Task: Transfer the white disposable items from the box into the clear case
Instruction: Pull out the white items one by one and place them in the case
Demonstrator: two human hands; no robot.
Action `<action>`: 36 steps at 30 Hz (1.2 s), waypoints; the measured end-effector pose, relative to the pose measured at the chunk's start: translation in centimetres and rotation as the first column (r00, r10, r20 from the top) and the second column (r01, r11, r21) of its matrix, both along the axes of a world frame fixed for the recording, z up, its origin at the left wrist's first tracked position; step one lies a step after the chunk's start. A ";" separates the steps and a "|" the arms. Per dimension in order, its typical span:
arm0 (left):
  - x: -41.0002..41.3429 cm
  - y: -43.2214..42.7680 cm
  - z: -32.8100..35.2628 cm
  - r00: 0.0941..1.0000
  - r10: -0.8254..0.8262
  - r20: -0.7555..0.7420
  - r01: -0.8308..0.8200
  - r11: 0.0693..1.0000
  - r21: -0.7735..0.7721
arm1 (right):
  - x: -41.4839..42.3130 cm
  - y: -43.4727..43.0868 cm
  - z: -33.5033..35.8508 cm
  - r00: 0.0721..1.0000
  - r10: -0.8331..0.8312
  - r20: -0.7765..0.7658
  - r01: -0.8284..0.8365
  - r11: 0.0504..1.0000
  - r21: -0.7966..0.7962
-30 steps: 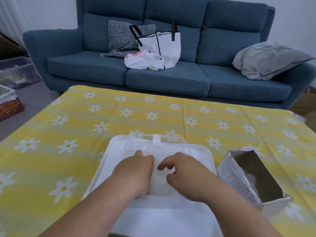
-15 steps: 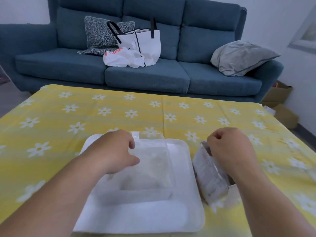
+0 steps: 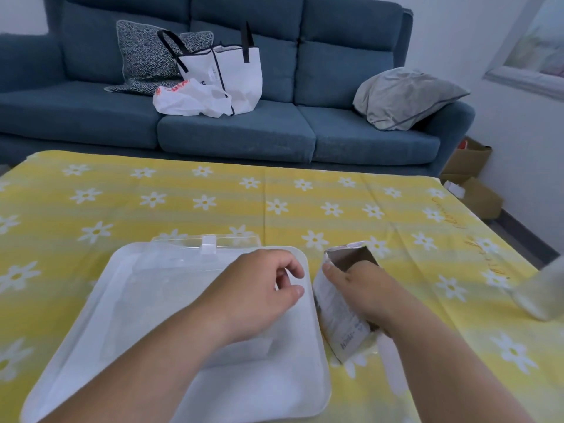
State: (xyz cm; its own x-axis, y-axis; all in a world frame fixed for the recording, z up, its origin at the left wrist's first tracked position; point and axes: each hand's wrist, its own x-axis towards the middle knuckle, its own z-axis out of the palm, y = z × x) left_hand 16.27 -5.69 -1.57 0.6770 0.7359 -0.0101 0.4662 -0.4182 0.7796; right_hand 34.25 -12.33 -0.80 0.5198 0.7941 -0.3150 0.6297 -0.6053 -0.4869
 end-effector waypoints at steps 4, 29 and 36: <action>0.4 0.1 0.0 1.000 0.006 0.010 -0.006 1.000 -0.002 | 0.6 -0.3 1.1 0.994 -0.071 0.082 0.055 0.981 0.188; 1.2 -1.1 0.6 0.998 -0.007 0.056 0.015 0.990 -0.142 | 1.0 -1.2 3.6 0.984 -0.178 0.010 0.150 0.858 0.491; 1.4 -1.4 0.8 0.984 0.086 0.159 -0.049 0.973 -0.226 | 1.7 -2.3 5.1 0.896 0.056 -0.441 0.323 0.599 0.733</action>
State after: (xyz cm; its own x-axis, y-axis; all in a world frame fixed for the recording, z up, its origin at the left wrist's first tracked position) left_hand 17.70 -7.11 -0.72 0.6319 0.7720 -0.0683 0.3431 -0.1996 0.9178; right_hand 35.94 -14.65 4.30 0.6264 0.7562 0.1893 0.2200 0.0616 -0.9736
